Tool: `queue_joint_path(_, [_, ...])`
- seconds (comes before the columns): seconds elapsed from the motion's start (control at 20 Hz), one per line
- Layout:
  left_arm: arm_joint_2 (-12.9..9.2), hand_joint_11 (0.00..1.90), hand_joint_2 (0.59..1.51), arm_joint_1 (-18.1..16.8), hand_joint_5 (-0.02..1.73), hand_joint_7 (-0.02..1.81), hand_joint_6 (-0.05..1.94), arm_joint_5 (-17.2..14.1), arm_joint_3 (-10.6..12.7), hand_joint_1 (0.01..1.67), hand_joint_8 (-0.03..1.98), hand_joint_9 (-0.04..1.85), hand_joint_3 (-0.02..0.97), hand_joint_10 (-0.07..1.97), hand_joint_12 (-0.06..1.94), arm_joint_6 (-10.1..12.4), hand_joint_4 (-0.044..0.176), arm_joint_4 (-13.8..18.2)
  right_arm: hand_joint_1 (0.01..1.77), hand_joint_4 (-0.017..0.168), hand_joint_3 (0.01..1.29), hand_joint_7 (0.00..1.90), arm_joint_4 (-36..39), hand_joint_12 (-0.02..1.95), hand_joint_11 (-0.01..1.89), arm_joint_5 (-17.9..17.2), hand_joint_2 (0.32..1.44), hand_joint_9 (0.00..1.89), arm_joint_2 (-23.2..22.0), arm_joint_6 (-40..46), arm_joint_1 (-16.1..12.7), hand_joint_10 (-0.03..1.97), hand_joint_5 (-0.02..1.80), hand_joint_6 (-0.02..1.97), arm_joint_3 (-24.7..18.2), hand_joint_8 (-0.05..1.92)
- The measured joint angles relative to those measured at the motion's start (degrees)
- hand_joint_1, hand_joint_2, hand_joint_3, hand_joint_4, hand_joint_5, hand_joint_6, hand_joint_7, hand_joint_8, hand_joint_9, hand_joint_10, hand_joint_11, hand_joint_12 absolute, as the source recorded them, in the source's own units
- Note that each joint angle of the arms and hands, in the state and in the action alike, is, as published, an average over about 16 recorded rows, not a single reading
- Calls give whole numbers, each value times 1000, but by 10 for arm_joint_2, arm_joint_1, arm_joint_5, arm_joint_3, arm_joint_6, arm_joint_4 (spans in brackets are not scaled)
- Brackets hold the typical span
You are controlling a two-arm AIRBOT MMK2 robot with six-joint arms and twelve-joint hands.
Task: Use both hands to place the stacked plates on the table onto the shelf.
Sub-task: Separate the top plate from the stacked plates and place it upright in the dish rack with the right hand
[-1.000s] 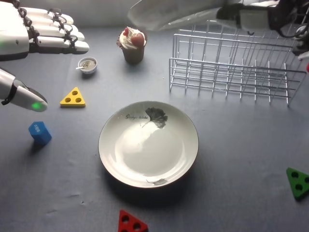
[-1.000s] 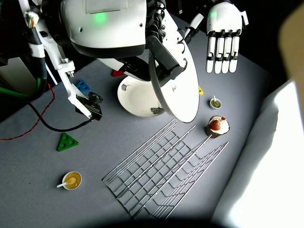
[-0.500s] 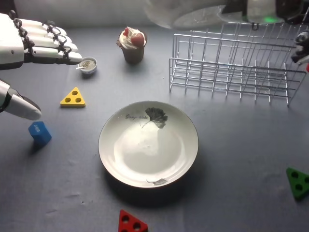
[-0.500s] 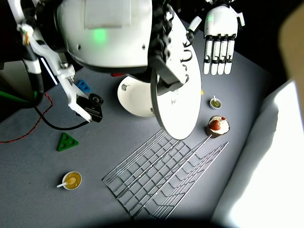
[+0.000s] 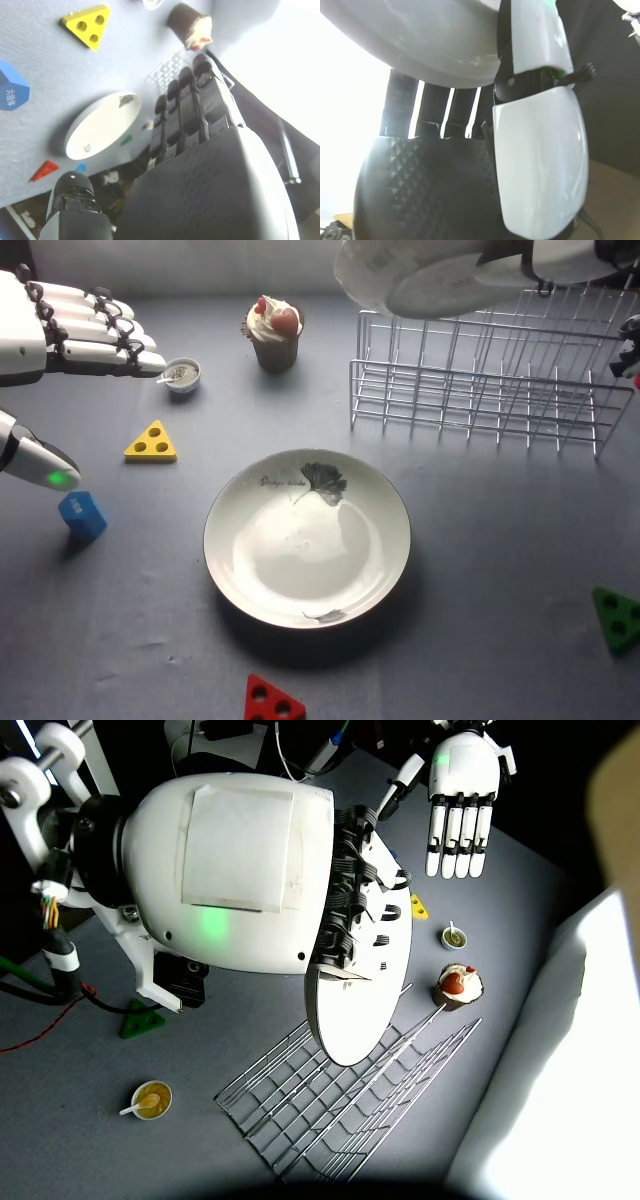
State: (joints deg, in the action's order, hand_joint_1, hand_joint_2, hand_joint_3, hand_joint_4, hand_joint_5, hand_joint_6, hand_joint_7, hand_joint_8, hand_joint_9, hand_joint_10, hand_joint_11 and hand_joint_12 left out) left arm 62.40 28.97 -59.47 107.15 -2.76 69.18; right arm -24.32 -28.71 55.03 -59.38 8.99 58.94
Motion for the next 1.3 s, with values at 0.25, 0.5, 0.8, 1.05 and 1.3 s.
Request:
queue_joint_path(0.25, [0, 172, 1005, 0, 137, 179, 9, 0, 1, 67, 13, 182, -1, 12, 14, 0, 2, 3, 1472, -6, 14, 1114, 2, 1312, 1023, 16, 904, 1192, 2, 37, -3, 607, 948, 896, 16, 544])
queue_joint_path(0.5, [0, 164, 1005, -1, 135, 179, 9, 1, 2, 89, 13, 182, -1, 12, 14, 0, 2, 5, 1477, -6, 13, 1052, 6, 1360, 991, 32, 909, 1166, 5, 73, -9, 659, 915, 942, 31, 647])
queue_joint_path(0.8, [0, 156, 1004, -2, 133, 177, 9, 1, 2, 113, 13, 181, -1, 12, 13, 0, 1, 9, 1483, -6, 14, 998, 10, 1372, 976, 52, 915, 1146, 7, 114, -20, 677, 882, 997, 49, 753])
queue_joint_path(1.05, [0, 169, 1004, -4, 133, 180, 9, 2, 2, 123, 13, 185, -1, 12, 13, 0, 2, 13, 1484, -6, 14, 1010, -10, 1376, 976, 69, 918, 1151, 8, 123, -30, 656, 876, 1001, 61, 722])
queue_joint_path(1.3, [1, 174, 1004, -6, 140, 181, 10, 2, 2, 107, 13, 186, -1, 12, 13, 1, 1, 16, 1485, -6, 15, 1028, -42, 1372, 975, 91, 924, 1141, 9, 133, -39, 660, 869, 1001, 75, 716])
